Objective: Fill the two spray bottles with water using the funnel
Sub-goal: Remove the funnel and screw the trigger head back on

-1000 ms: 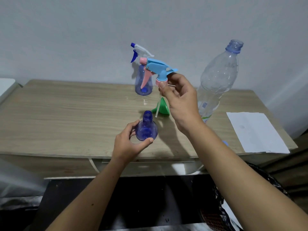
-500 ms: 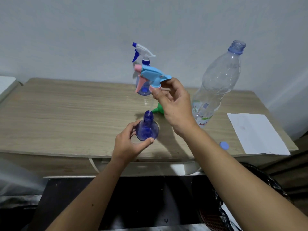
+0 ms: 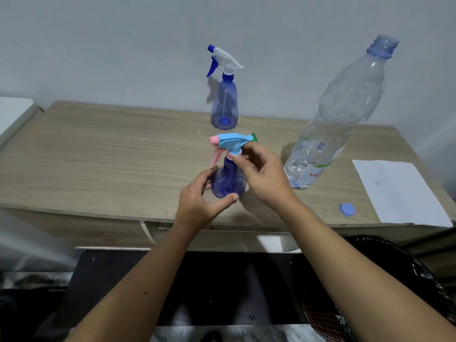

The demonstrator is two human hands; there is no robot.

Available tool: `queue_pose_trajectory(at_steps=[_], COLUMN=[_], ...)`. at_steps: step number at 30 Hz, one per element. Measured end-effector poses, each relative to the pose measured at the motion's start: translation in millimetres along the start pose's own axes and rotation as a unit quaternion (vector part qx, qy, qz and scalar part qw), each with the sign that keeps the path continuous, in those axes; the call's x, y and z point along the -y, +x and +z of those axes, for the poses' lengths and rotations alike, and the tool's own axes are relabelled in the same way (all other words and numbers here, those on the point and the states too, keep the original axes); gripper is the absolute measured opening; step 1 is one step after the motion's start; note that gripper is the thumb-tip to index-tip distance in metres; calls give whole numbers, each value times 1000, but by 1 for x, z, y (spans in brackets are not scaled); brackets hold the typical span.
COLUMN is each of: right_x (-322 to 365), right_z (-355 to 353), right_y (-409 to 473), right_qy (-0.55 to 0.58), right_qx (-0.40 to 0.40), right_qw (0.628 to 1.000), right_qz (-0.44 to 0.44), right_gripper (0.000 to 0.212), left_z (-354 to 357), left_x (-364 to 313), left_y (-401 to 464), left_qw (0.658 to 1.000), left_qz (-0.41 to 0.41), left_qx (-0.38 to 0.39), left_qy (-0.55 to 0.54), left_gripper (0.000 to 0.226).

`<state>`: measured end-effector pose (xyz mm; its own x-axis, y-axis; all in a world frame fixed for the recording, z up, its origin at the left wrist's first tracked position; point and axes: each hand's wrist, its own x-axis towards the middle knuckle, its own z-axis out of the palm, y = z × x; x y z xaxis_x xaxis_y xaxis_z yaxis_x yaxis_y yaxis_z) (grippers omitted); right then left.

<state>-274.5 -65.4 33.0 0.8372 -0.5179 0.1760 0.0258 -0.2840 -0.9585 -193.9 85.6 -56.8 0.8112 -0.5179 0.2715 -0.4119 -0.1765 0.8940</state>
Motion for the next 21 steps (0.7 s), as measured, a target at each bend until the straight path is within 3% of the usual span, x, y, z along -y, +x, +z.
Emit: queue_pose_trajectory(at_steps=[21], right_x=[-4], right_z=[0], right_y=[8], right_qy=[6], right_qx=[-7], right_qw=[1000], right_qz=[-6], right_gripper=[23], left_z=[1], left_x=[4], left_y=[1], left_qw=[1000], left_qz=[31], left_qx=[4], left_qy=[2], left_gripper=[85])
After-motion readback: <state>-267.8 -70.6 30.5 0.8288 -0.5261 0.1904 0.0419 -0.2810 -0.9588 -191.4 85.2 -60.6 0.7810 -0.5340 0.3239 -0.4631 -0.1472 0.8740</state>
